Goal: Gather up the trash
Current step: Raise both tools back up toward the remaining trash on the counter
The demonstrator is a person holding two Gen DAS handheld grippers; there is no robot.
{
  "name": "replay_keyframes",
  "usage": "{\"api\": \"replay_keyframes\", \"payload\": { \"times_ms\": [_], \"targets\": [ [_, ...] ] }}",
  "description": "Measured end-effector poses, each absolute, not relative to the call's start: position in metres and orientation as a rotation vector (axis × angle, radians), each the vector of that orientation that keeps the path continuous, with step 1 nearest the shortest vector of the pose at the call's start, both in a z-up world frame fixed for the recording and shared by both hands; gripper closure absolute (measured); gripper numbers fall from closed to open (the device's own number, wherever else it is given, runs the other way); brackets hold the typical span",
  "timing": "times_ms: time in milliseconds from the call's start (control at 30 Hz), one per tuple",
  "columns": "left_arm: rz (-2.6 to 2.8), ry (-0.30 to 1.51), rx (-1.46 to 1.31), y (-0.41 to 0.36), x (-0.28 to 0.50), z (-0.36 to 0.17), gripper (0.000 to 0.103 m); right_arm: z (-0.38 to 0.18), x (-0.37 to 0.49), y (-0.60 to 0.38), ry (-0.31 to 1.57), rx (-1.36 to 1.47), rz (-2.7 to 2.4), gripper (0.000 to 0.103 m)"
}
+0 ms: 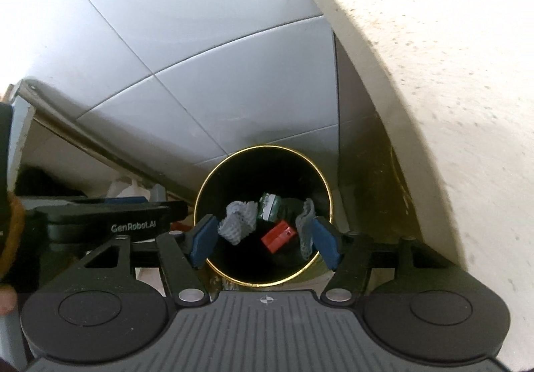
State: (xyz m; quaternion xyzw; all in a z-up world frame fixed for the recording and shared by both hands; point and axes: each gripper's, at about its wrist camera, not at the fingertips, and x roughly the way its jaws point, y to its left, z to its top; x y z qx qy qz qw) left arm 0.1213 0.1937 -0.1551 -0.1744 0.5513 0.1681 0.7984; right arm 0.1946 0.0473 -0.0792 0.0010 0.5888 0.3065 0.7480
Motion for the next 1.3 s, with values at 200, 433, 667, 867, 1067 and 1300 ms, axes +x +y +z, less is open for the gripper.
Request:
{"api": "replay_keyframes", "payload": {
  "times_ms": [200, 433, 667, 867, 1067, 1300],
  "targets": [
    [0.335, 1.132, -0.425, 0.193, 0.106, -0.138, 0.059, -0.071, 0.186, 0.042, 1.283, -0.008, 0.663, 0.031],
    [0.321, 1.101, -0.444, 0.19, 0.091, -0.125, 0.058, -0.06, 0.173, 0.043, 1.267, -0.016, 0.665, 0.029],
    [0.291, 1.076, -0.454, 0.187, 0.078, -0.111, 0.057, -0.044, 0.163, 0.038, 1.232, -0.018, 0.66, 0.028],
    [0.251, 1.062, -0.448, 0.174, 0.071, -0.099, 0.057, -0.029, 0.157, 0.022, 1.187, 0.005, 0.636, 0.027],
    [0.167, 1.003, -0.441, 0.157, 0.07, -0.073, 0.056, -0.006, 0.142, -0.007, 1.14, 0.052, 0.608, 0.026],
    [0.046, 0.943, -0.398, 0.13, 0.086, -0.045, 0.05, 0.03, 0.126, -0.047, 1.037, 0.091, 0.55, 0.024]
  ]
}}
